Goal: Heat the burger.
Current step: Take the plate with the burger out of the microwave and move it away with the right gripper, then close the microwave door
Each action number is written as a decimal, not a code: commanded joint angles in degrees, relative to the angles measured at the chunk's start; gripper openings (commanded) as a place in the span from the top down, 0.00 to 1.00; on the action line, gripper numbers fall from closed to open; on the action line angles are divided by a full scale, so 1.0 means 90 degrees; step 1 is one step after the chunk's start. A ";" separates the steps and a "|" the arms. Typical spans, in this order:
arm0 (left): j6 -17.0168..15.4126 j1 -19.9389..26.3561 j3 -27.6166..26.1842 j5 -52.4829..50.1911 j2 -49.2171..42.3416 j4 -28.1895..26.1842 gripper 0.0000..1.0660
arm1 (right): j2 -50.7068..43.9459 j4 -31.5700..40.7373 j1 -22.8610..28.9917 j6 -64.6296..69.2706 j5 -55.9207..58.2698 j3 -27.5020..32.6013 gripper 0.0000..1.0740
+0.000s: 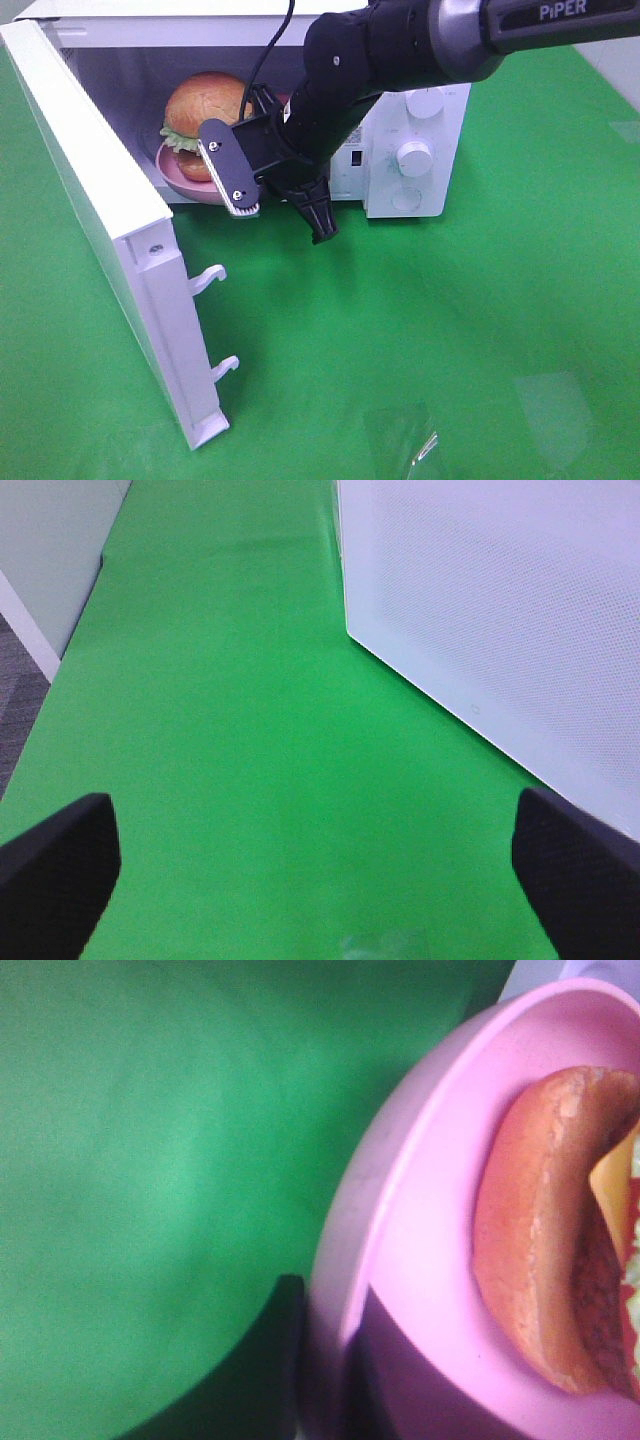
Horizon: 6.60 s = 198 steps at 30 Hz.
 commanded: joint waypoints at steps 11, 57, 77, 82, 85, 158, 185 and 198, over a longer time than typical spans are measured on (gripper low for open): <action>0.0006 0.0006 0.0019 0.0000 -0.0153 -0.0006 0.06 | -0.0815 0.0802 -0.0038 -0.0707 -0.1299 0.1159 1.00; 0.0006 0.0006 0.0019 0.0000 -0.0153 -0.0006 0.06 | -0.3998 0.0707 -0.0038 0.0299 -0.2680 0.5265 1.00; 0.0006 0.0006 0.0019 0.0000 -0.0153 -0.0006 0.06 | -0.5163 -0.2247 -0.0038 0.3463 -0.1859 0.5851 1.00; 0.0006 0.0006 0.0019 0.0000 -0.0153 -0.0006 0.06 | -0.5570 -0.3164 -0.0038 0.4615 -0.1311 0.5851 1.00; 0.0006 0.0006 0.0019 0.0000 -0.0153 -0.0006 0.06 | -0.5717 -0.3336 -0.0038 0.4985 -0.1108 0.5851 1.00; 0.0006 0.0006 0.0019 0.0000 -0.0153 -0.0006 0.06 | -0.4972 -0.6226 -0.0134 1.6017 0.3049 0.6513 1.00; 0.0006 0.0006 0.0019 0.0000 -0.0153 -0.0006 0.06 | -0.2158 -0.7487 -0.1369 1.7673 0.1458 0.6513 0.92; 0.0006 0.0006 0.0019 0.0000 -0.0153 -0.0006 0.06 | -0.2858 -0.6379 -0.1356 1.6883 0.1840 0.6283 0.47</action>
